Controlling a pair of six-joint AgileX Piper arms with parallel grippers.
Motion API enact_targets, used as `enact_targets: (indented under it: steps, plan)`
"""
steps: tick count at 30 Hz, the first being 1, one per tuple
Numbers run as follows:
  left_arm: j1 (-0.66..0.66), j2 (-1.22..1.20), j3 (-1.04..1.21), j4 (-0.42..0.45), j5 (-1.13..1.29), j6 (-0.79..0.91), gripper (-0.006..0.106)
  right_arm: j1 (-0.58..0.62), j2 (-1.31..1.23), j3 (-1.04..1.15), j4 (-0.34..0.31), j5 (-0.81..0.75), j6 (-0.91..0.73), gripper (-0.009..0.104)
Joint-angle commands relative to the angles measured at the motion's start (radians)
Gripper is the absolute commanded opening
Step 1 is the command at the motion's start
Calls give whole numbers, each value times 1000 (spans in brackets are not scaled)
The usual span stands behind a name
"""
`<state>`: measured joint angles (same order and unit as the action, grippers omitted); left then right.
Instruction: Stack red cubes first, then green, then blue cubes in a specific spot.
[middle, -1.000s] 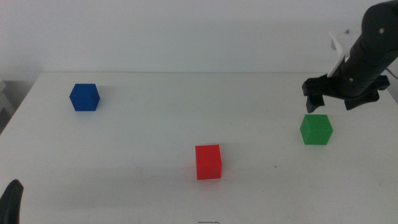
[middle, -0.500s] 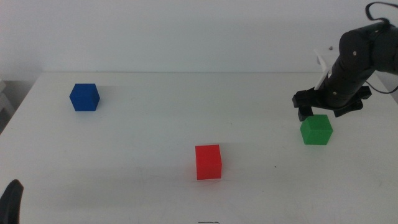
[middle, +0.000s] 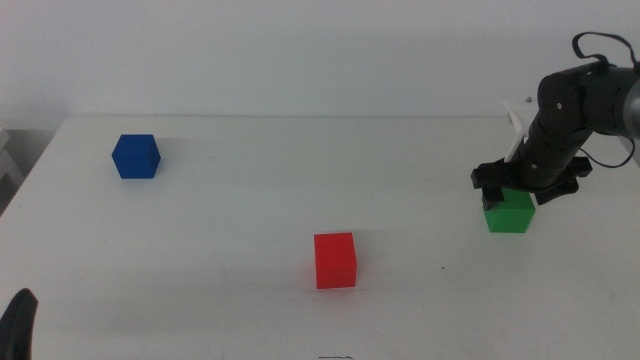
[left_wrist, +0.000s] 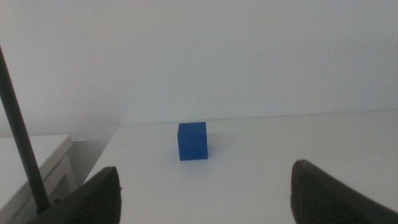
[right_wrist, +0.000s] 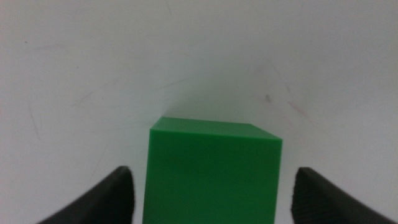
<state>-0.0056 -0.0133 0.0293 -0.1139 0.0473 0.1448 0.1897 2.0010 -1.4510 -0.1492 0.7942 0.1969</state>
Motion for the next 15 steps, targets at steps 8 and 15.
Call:
enact_targets:
  steps: [8,15]
  plan:
    - [-2,-13,-2,-12,-80,-7,94,-15,-55,-30,10,-21,-3,-1]
    - [-2,-13,-2,-12,-80,-7,94,13,-211,-27,3,58,27,-1]
